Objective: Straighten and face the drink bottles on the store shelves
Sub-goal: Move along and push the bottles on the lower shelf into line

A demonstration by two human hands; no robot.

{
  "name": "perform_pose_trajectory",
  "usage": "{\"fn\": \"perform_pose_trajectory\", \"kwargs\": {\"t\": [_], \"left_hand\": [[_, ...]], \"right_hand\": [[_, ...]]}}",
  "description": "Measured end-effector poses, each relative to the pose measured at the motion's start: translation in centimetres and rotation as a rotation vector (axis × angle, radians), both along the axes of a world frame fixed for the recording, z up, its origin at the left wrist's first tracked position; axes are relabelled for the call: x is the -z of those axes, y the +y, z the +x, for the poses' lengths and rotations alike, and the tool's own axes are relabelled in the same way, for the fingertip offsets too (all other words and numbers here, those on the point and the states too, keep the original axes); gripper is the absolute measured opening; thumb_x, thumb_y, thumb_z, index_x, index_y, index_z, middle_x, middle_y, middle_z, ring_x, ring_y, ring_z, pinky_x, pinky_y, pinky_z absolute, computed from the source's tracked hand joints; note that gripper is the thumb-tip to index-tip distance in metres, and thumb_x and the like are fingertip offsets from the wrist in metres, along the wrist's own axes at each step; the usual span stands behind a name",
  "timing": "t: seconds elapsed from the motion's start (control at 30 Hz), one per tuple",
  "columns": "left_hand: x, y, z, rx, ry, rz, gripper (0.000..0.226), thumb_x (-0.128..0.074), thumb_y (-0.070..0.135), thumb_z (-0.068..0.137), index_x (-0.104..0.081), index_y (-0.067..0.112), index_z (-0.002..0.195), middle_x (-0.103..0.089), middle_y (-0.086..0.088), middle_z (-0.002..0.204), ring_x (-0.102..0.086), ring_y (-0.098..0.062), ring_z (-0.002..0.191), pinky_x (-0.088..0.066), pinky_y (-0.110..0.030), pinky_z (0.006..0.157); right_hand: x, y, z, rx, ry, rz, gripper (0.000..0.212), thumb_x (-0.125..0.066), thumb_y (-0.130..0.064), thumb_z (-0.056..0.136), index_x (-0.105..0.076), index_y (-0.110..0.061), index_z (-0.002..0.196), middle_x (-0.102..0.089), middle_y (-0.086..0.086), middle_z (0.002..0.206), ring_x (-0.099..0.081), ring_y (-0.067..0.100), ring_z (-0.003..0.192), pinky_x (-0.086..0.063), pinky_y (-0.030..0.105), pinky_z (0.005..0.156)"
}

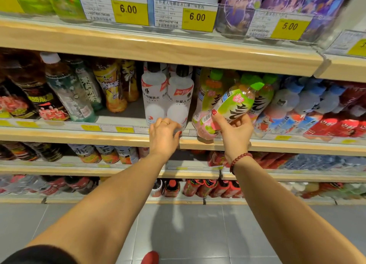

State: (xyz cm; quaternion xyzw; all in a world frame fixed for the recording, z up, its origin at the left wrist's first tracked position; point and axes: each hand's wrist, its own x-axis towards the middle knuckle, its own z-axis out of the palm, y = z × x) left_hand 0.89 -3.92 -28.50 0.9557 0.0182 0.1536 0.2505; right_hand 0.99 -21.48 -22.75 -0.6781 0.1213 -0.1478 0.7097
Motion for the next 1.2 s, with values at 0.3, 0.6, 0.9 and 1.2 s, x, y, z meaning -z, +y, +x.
{"fn": "perform_pose_trajectory", "kwargs": {"t": [0.3, 0.6, 0.9, 1.2], "left_hand": [[0.3, 0.1, 0.6, -0.005, -0.016, 0.003, 0.011, -0.072, 0.023, 0.081, -0.073, 0.019, 0.091, -0.064, -0.003, 0.093, -0.050, -0.025, 0.099, -0.030, -0.035, 0.084], [0.0, 0.1, 0.7, -0.020, 0.021, -0.042, 0.009, -0.070, 0.021, 0.083, -0.073, 0.020, 0.092, -0.064, -0.002, 0.094, -0.051, -0.024, 0.100, -0.030, -0.032, 0.086], [-0.1, 0.2, 0.8, -0.011, 0.032, -0.062, 0.010, -0.070, 0.019, 0.083, -0.074, 0.018, 0.092, -0.065, -0.005, 0.094, -0.052, -0.026, 0.100, -0.033, -0.033, 0.087], [-0.1, 0.2, 0.9, -0.017, 0.035, -0.054, 0.009, -0.071, 0.020, 0.082, -0.074, 0.018, 0.090, -0.065, -0.005, 0.092, -0.053, -0.027, 0.097, -0.035, -0.034, 0.087]], "right_hand": [[-0.2, 0.9, 0.2, 0.024, 0.016, -0.155, 0.048, -0.084, -0.045, 0.058, -0.063, -0.026, 0.096, -0.074, -0.007, 0.092, -0.071, 0.012, 0.086, -0.058, 0.045, 0.083], [-1.2, 2.5, 1.0, 0.064, -0.008, -0.260, 0.047, -0.084, -0.039, 0.061, -0.063, -0.020, 0.099, -0.072, -0.002, 0.092, -0.070, 0.016, 0.086, -0.058, 0.045, 0.081], [-0.9, 3.3, 2.2, 0.073, -0.015, -0.310, 0.042, -0.085, -0.023, 0.069, -0.059, -0.012, 0.100, -0.069, -0.002, 0.090, -0.068, 0.012, 0.083, -0.056, 0.026, 0.074], [0.5, 3.8, 3.4, 0.063, 0.117, -0.375, 0.034, -0.085, -0.023, 0.069, -0.055, -0.013, 0.083, -0.065, -0.001, 0.076, -0.060, 0.010, 0.066, -0.044, 0.018, 0.055]]}}
